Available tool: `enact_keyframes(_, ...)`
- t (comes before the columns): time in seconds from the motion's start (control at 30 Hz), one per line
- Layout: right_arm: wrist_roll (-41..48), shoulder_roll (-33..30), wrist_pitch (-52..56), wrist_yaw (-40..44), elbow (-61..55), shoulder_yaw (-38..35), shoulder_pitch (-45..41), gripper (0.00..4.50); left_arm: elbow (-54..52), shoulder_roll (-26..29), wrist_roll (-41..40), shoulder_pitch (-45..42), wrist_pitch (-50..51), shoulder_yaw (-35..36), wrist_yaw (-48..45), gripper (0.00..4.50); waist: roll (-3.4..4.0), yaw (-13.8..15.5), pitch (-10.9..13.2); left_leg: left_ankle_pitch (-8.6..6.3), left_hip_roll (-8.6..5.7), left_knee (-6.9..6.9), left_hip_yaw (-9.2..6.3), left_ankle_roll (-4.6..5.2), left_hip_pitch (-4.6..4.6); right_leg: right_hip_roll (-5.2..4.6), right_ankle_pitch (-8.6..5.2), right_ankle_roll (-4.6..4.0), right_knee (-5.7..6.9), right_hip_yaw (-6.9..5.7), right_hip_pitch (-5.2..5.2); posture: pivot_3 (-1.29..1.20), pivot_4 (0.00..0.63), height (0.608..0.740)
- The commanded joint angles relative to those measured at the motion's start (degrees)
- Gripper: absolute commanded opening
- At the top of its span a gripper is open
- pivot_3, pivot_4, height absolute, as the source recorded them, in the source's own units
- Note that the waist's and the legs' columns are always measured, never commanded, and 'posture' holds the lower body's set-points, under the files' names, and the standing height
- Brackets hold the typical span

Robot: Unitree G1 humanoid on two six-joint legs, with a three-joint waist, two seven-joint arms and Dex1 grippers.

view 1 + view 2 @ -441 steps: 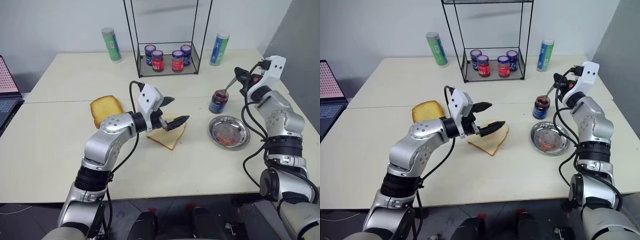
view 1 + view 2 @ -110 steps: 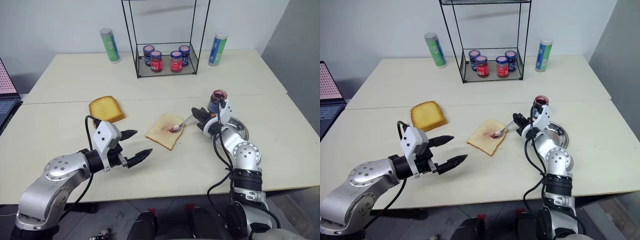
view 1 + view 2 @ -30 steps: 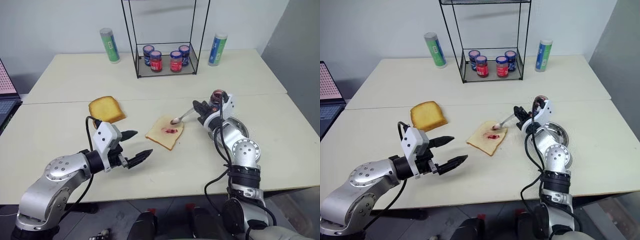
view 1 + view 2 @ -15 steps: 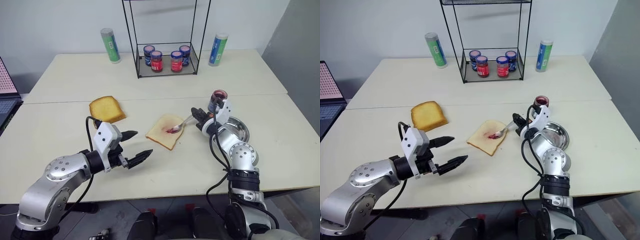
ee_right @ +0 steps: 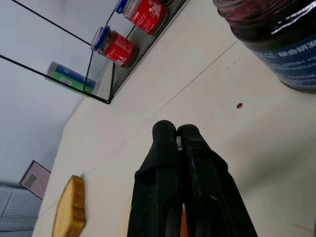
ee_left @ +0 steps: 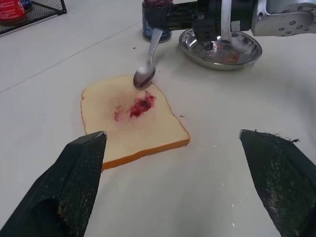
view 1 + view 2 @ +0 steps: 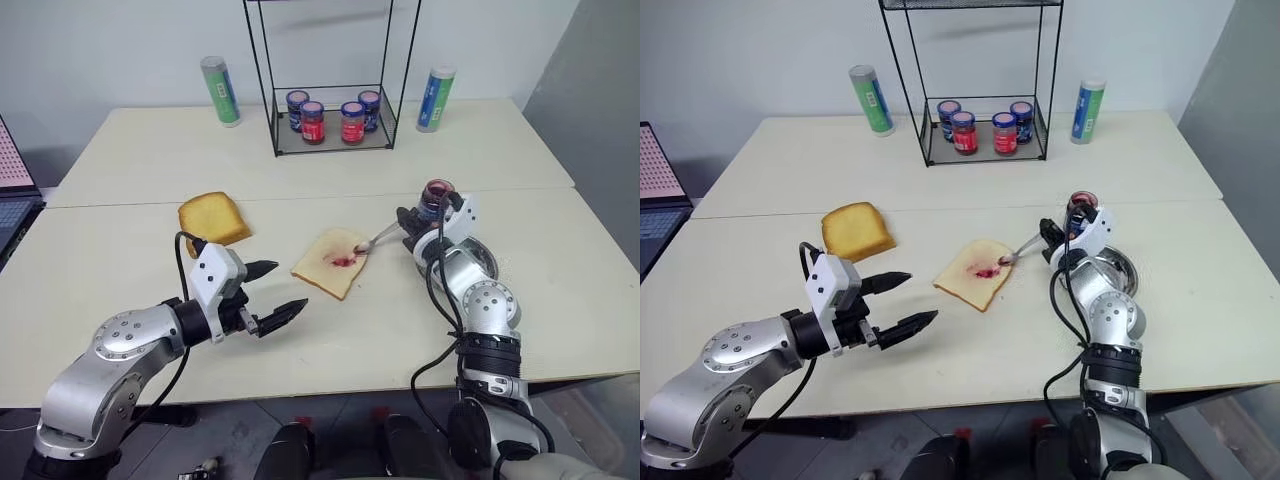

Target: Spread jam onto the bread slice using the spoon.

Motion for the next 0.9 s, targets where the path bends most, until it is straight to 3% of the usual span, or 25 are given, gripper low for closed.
enact_keyframes(0.03,3.72,0.84,1.85,-0.64,-4.05,-0.12,-1.71,0.08,-0.77,-0.31,-0.33,-1.04,-0.94,0.29,0.22,4.5,0.0,-0.01,0.0,0.0,0.0,0.0,0.0,0.0,0.0,0.0,0.0,0.0,0.0,0.0,0.0,0.0,0.15,0.74)
enact_keyframes(0.33,11.38,-0.52,9.93,-1.72,-9.84,0.26,-1.41,0.08,2.7,1.78,-1.32,-5.91,0.62,1.29,-1.72,4.5,0.0,0.02,0.0,0.0,0.0,0.0,-0.01,0.0,0.0,0.0,0.0,0.0,0.0,-0.01,0.0,0.0,0.15,0.74)
enact_keyframes(0.53,15.65,-4.89,13.26,-3.77,-15.22,-1.26,-1.11,0.08,7.02,6.19,-2.65,-11.2,1.73,-0.36,-8.97,4.5,0.02,0.01,0.01,0.0,-0.04,0.01,0.0,0.0,-0.02,0.01,0.0,0.0,0.0,-0.02,-0.01,0.0,0.15,0.74)
enact_keyframes(0.73,21.08,-11.29,14.68,-10.05,-22.1,-5.2,0.78,0.08,11.3,7.18,-2.94,-21.07,2.99,-7.36,-16.82,4.5,0.01,0.24,0.01,0.0,-0.05,0.02,-0.01,0.01,-0.05,0.0,0.0,0.01,-0.03,-0.04,0.02,0.0,0.15,0.74)
enact_keyframes(0.9,21.34,-16.95,12.55,-13.1,-27.87,-10.21,8.69,0.08,17.86,1.65,2.3,-30.42,-1.05,-16.37,-19.59,4.5,0.01,0.54,0.01,0.0,-0.05,0.0,0.02,0.01,-0.04,0.0,0.0,0.01,-0.04,-0.01,0.02,0.0,0.15,0.74)
